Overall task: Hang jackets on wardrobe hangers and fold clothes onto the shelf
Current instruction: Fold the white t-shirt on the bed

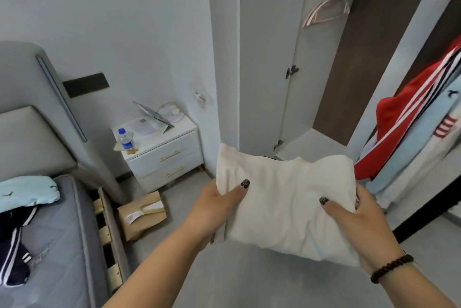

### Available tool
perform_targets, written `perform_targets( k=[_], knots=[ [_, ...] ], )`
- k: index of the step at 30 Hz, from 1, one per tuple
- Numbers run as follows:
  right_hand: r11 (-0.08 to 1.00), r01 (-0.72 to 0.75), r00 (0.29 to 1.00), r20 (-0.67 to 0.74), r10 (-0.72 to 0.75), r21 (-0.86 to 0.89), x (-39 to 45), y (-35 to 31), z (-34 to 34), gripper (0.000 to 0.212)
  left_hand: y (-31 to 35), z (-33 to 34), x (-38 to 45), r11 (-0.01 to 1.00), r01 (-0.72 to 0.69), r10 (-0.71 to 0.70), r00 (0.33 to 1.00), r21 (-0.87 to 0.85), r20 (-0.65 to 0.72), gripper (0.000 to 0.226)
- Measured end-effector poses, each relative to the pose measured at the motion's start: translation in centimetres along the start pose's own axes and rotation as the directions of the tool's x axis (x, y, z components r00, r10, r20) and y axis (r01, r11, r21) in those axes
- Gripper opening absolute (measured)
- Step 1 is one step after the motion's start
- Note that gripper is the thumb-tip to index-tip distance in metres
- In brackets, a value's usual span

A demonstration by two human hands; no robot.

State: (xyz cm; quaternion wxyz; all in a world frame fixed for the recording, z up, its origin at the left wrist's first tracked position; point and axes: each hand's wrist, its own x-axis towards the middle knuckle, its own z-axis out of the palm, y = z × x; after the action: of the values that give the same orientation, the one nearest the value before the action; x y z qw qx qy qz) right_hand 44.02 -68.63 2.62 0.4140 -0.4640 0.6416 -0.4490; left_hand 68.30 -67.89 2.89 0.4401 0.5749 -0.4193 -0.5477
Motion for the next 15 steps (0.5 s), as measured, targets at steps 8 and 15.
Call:
perform_targets(
  k=[8,15],
  knots=[
    [0.981,0.181,0.984,0.008,-0.181,-0.068,3.2,-17.8,-2.1,0.035,15.6,-1.3,0.9,0.985,-0.155,0.158,0.987,-0.082,0.037,0.024],
    [0.926,0.343,0.938,0.0,-0.347,-0.161,4.4,-28.4,-1.3,0.039,25.4,-3.7,2.6,0.949,-0.307,0.307,0.952,-0.075,-0.007,0.024]
  ],
)
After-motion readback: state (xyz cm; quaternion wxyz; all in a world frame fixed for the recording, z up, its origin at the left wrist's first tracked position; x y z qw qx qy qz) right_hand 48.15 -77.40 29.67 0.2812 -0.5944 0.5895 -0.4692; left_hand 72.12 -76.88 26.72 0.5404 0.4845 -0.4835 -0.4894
